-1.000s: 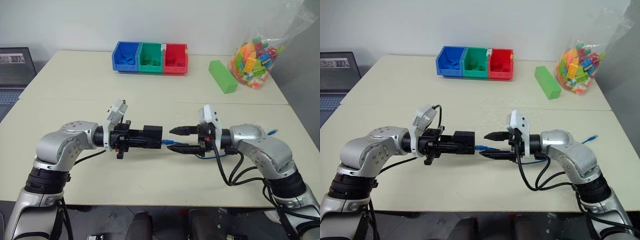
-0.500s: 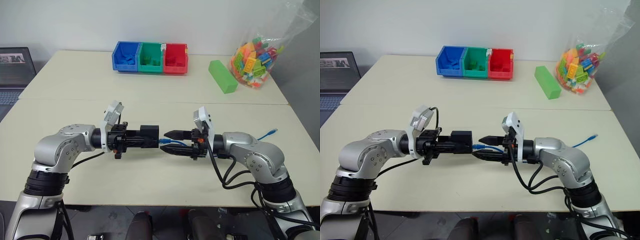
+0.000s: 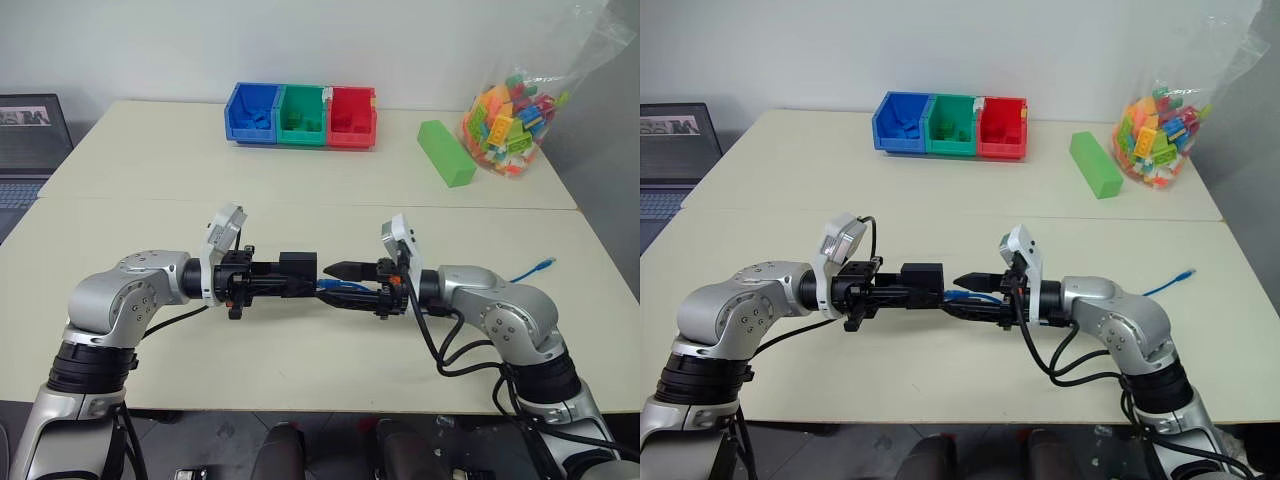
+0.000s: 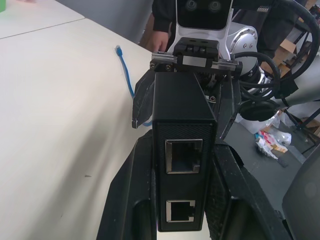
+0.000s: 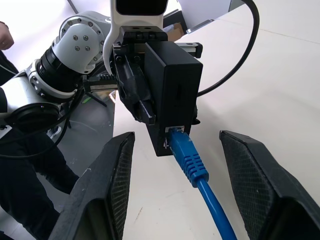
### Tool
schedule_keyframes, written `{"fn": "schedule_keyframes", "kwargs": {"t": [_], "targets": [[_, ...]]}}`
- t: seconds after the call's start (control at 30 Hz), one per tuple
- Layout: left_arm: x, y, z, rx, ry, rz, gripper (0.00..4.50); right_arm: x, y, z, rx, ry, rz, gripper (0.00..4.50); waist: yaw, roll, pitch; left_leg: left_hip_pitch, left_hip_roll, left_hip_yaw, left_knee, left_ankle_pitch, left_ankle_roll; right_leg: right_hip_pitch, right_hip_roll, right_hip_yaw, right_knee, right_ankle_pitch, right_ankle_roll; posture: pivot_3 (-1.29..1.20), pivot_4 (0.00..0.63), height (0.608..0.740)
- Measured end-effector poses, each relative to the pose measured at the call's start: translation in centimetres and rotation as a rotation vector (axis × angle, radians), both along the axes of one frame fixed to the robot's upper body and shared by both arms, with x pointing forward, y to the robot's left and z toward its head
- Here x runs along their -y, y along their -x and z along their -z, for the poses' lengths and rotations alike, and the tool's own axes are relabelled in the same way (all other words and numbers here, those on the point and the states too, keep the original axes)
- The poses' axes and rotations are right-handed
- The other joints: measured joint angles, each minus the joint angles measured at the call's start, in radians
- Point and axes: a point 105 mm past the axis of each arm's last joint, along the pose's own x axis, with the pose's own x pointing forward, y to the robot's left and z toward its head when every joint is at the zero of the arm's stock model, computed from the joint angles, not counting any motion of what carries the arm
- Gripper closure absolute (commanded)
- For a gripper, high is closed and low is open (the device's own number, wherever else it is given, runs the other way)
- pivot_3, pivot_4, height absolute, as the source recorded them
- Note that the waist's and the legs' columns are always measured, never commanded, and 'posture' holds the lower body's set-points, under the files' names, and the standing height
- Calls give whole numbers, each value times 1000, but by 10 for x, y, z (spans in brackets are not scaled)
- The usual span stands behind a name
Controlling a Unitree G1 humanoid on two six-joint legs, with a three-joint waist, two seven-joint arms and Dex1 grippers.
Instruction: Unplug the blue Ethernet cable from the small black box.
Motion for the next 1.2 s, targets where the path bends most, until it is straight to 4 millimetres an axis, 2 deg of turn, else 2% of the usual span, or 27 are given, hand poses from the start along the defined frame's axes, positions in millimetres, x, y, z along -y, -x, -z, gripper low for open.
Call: {"fn": "schedule_keyframes", "kwargs": {"t": [0.23, 0.33, 0.57, 0.67, 1.03, 1.2], "targets": [[0, 0, 0, 1, -2, -1, 3708, 0, 0, 0, 1, 2, 0, 1638, 0, 0, 0, 0, 0, 0, 0, 0, 0, 0, 0, 0, 0, 0, 0, 0, 150, 740], [0, 0, 0, 1, -2, -1, 3708, 0, 0, 1, 2, 6, 1, 2133, 0, 0, 0, 0, 0, 0, 0, 0, 0, 0, 0, 0, 0, 0, 0, 0, 150, 740], [0, 0, 0, 0, 1, -1, 3708, 1, 0, 4, 18, 32, -3, 3822, 0, 0, 0, 0, 0, 0, 0, 0, 0, 0, 0, 0, 0, 0, 0, 0, 150, 740], [0, -1, 1, -1, 0, -5, 3708, 1, 0, 4, 24, 36, -11, 4356, 0, 0, 0, 0, 0, 0, 0, 0, 0, 0, 0, 0, 0, 0, 0, 0, 150, 740], [-1, 3, 0, -4, 1, 27, 3709, 1, 4, 3, 6, 33, -52, 4410, 0, 0, 0, 0, 0, 0, 0, 0, 0, 0, 0, 0, 0, 0, 0, 0, 150, 740], [-3, 11, 1, -4, -26, 61, 3709, 2, 8, 6, -68, 30, -111, 4423, 0, 0, 0, 0, 0, 0, 0, 0, 0, 0, 0, 0, -1, 0, 0, 0, 150, 740]]}}
